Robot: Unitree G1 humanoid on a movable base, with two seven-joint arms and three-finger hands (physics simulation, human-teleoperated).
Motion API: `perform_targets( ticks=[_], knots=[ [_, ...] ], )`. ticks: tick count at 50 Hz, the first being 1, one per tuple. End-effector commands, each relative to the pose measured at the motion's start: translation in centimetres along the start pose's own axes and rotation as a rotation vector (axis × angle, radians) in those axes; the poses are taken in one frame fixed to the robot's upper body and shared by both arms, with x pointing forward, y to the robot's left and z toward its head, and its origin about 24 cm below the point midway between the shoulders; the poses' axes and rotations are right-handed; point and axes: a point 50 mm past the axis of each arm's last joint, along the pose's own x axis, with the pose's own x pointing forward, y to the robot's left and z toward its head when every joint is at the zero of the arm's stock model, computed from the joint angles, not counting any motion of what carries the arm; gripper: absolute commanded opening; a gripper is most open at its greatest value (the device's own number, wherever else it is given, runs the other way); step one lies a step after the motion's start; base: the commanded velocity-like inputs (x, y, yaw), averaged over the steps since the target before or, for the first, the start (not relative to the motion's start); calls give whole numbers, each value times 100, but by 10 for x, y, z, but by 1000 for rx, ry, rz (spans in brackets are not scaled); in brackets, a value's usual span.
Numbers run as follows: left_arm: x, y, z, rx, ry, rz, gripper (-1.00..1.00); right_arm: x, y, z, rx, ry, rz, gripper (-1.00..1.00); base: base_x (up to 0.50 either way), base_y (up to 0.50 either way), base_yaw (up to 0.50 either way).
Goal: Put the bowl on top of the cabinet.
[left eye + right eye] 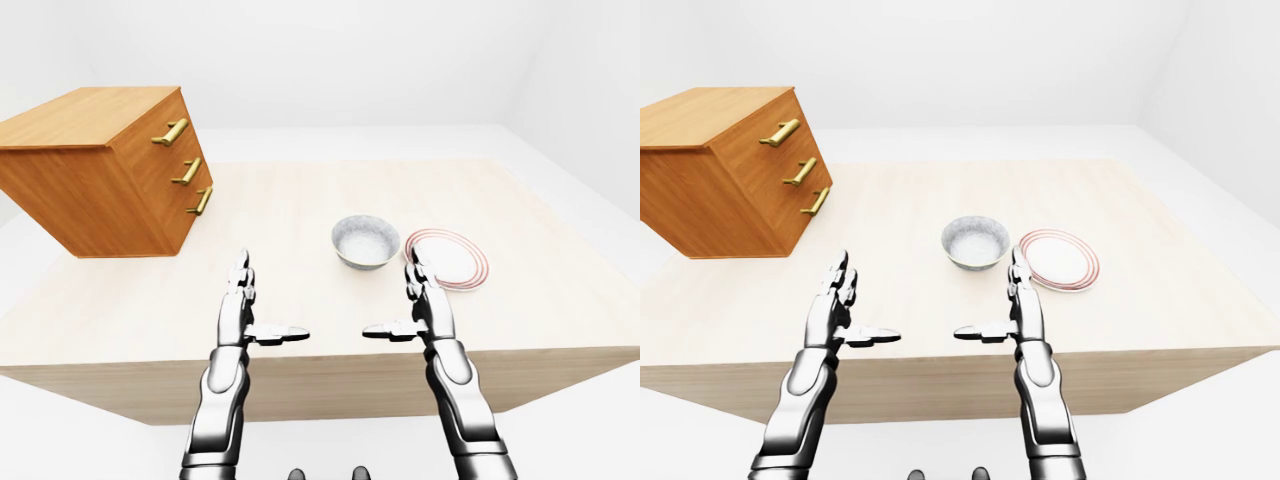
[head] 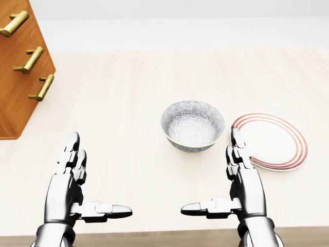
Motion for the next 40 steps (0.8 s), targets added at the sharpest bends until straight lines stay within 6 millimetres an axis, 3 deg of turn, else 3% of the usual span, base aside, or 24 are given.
perform_targets(
  ticks=[1, 36, 37, 38, 39, 40],
  knots=[
    [0, 7, 0, 0, 0, 0, 100, 0, -7, 0, 0, 0, 0, 100, 0, 0, 0],
    [0, 7, 0, 0, 0, 0, 100, 0, -7, 0, 0, 0, 0, 100, 0, 0, 0],
    [-2, 12, 6, -4, -10, 14, 100, -1, -9, 3, -4, -3, -9, 100, 0, 0, 0],
    [-60, 129, 160, -57, -639, 391, 100, -69, -117, 182, -96, -679, -324, 100, 0, 0, 0],
    [-71, 136, 171, -62, -704, 424, 100, -90, -119, 210, -127, -838, -346, 100, 0, 0, 0],
    [-72, 136, 172, -58, -713, 427, 100, -95, -119, 215, -150, -877, -350, 100, 0, 0, 0]
  ],
)
